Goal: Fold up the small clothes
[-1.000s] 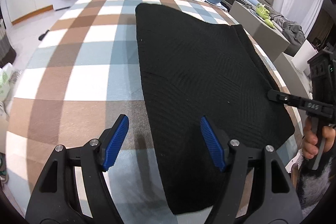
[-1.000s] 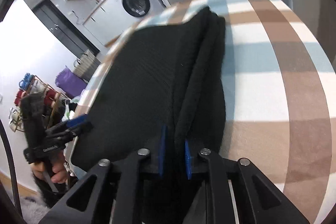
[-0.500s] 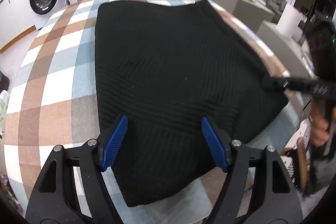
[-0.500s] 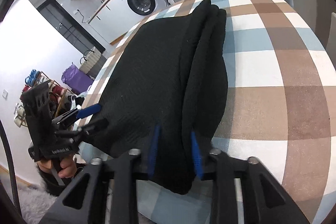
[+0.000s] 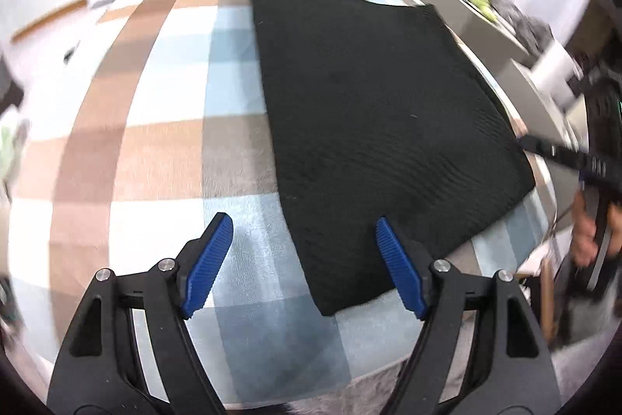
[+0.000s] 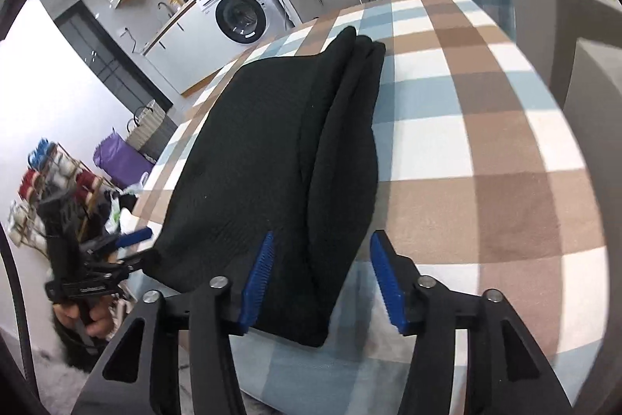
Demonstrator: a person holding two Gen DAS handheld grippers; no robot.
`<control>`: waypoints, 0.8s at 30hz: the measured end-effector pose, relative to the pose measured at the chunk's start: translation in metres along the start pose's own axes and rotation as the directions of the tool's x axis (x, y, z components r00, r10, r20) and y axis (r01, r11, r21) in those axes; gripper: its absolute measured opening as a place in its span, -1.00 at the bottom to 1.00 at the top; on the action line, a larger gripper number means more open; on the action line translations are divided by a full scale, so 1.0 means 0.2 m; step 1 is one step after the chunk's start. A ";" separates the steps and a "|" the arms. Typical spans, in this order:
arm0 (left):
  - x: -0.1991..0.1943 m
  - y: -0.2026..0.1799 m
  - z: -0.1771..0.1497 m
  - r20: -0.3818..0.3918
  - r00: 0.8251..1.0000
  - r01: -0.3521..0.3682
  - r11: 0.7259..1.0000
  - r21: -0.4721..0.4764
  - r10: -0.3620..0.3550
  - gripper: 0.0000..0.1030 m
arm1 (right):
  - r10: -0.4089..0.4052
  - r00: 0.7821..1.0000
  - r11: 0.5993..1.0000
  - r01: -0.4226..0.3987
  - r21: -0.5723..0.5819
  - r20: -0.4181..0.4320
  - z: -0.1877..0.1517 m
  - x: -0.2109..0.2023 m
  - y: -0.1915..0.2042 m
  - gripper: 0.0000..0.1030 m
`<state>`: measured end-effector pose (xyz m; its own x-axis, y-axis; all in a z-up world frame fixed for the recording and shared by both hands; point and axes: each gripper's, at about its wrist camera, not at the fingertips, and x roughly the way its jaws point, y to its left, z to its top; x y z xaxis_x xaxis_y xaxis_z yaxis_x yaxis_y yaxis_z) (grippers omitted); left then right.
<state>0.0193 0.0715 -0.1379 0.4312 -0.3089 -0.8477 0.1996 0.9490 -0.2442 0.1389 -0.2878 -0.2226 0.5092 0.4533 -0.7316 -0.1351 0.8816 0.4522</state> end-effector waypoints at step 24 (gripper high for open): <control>0.06 -0.12 0.07 0.071 0.995 -0.072 0.996 0.061 0.068 -0.64 | -0.039 0.999 0.997 0.038 -0.074 -0.012 -0.07 0.15 0.15 -0.48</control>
<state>0.0311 0.0449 -0.1356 0.5053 -0.2478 -0.8266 0.2213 0.9631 -0.1534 0.1387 -0.2458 -0.2387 0.5036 0.4206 -0.7547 -0.1785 0.9053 0.3854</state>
